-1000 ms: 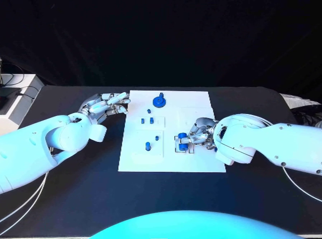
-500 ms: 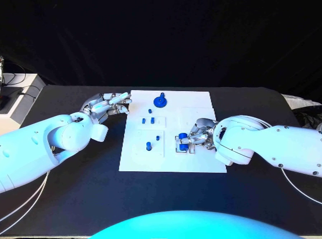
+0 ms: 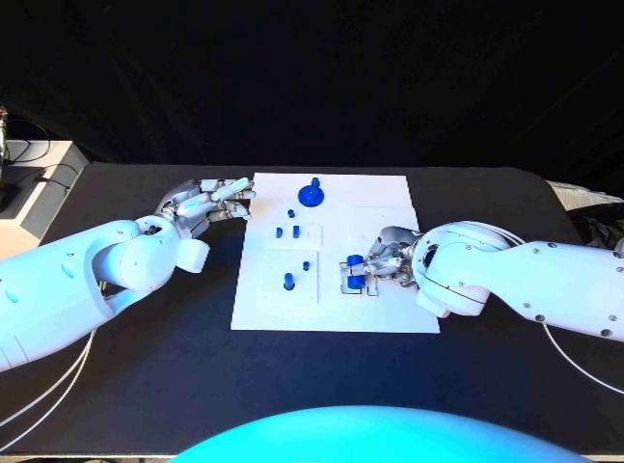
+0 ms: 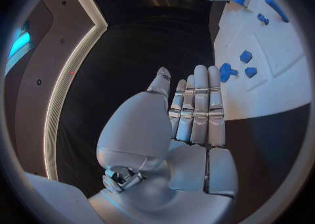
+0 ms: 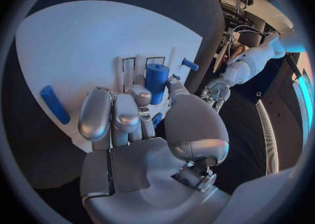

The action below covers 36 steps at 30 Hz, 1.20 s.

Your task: Assemble the parts on the task board

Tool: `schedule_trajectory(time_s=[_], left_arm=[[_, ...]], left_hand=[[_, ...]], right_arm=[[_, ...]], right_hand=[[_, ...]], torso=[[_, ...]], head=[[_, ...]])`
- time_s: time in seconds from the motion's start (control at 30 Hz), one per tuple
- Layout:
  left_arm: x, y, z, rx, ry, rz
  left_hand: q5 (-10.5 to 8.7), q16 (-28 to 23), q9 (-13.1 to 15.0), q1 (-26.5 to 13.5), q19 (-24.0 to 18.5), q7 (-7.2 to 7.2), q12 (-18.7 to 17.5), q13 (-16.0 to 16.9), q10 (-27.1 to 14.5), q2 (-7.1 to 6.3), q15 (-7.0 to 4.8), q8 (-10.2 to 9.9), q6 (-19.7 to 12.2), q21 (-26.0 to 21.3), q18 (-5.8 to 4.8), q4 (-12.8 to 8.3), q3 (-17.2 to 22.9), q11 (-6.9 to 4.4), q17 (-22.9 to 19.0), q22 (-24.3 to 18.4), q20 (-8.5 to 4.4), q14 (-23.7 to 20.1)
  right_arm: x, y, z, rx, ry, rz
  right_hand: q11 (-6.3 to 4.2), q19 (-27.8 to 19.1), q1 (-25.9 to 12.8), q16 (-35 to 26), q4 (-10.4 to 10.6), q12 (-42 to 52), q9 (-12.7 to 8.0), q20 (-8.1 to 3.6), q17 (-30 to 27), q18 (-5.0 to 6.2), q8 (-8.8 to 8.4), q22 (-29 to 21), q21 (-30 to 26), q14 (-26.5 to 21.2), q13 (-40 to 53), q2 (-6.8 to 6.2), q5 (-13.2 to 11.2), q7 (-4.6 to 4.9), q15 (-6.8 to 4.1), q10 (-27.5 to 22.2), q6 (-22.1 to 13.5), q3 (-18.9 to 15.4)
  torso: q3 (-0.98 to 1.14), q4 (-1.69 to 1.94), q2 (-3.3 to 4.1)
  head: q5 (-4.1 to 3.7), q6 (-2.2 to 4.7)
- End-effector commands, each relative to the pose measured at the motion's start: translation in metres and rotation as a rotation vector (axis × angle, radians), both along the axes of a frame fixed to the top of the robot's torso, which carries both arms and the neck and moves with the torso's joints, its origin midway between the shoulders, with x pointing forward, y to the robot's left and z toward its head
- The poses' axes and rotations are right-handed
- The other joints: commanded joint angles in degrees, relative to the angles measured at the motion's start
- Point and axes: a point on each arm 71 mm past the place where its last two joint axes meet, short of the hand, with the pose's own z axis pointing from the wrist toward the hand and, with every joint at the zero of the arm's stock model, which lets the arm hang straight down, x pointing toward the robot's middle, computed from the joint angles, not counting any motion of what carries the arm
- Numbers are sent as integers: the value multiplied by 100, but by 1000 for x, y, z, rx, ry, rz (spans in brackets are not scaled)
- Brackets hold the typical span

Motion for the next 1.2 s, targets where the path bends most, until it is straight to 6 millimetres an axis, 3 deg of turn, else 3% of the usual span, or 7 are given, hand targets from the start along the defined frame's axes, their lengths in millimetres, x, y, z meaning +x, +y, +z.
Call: schedule_trajectory(time_s=[0.03, 0.23, 0.27, 0.33, 0.43, 0.73, 1.2], left_arm=[[-1, -2, 1, -6, -5, -20], [-1, -2, 1, -5, -4, -20], [-1, -2, 1, -5, -4, -20], [-1, -2, 1, -5, -4, -20], [-1, -2, 1, -5, -3, -21], [-1, -1, 0, -4, 0, -21], [-1, -1, 0, -2, 4, -23]], left_hand=[[-3, -32, 8, -10, 8, 2, 18, -1, -36, 24, 13, 5, -26, -34, -76, 4, -22, 5, -9, -2, 13, -13], [-3, -31, 7, -15, 10, 5, 20, 1, -40, 23, 14, 4, -29, -37, -75, 9, -26, 6, -10, -2, 15, -12], [-3, -31, 7, -15, 10, 5, 20, 1, -40, 23, 14, 4, -29, -37, -75, 9, -26, 6, -10, -2, 15, -12], [-3, -31, 7, -15, 10, 5, 20, 1, -40, 23, 14, 4, -29, -37, -75, 9, -26, 6, -10, -2, 15, -12], [-3, -32, 8, -23, 9, 5, 22, 1, -42, 21, 15, 5, -31, -38, -75, 15, -31, 6, -12, -2, 16, -13], [-3, -32, 8, -23, 9, 5, 22, 1, -42, 21, 15, 5, -31, -38, -75, 15, -31, 6, -12, -2, 16, -13], [-3, -32, 8, -23, 9, 5, 22, 1, -42, 21, 15, 5, -31, -38, -75, 15, -31, 6, -12, -2, 16, -13]], right_arm=[[-2, 0, -4, -24, 11, 22], [-3, 1, -4, -21, 11, 26], [-3, 2, -5, -21, 11, 26], [-3, 2, -5, -22, 10, 28], [-3, 2, -5, -26, 7, 33], [-6, 3, -4, -23, 1, 39], [-9, 5, -3, 0, 6, 29]], right_hand=[[4, 176, 52, -33, -26, -6, -7, 18, 6, -28, -21, 837, -29, -2, -11, -127, -62, 27, 30, -58, 8, 209], [9, 175, 57, -40, 260, -1, -11, 22, 13, -26, -18, 836, -32, 0, -29, -300, -237, 30, 32, -63, 10, 213], [5, 174, 20, -43, 216, 2, -9, 16, 15, -28, -19, 837, -31, -1, -28, -253, 173, 32, 30, -60, 10, -29], [16, 175, 63, -49, 52, 2, -7, 24, 14, -26, -16, 835, -40, 0, -34, 26, 227, 39, 21, -65, 8, -572], [7, 177, 83, -46, 42, 2, -11, 20, 22, -26, -15, 837, -34, 2, -41, 86, 171, 29, 32, -67, 5, -783], [1, 178, 171, -47, -60, 17, -20, 16, 26, -31, -10, 841, -10, 5, -44, 265, 278, 22, 27, -57, 13, -922], [-10, 182, 200, -42, -116, 40, -19, 9, 29, -34, 2, 843, 4, 7, -34, 337, 534, 9, 19, -36, 32, -953]], torso=[[-1, 4, 3], [-2, 1, 3], [-2, 0, 2], [-2, 0, 2], [-4, 2, -1], [-1, 1, -3], [-1, -1, -1]], head=[[-1, -9], [0, -24], [-2, -25], [-2, -25], [4, -30], [16, -42], [34, -51]])
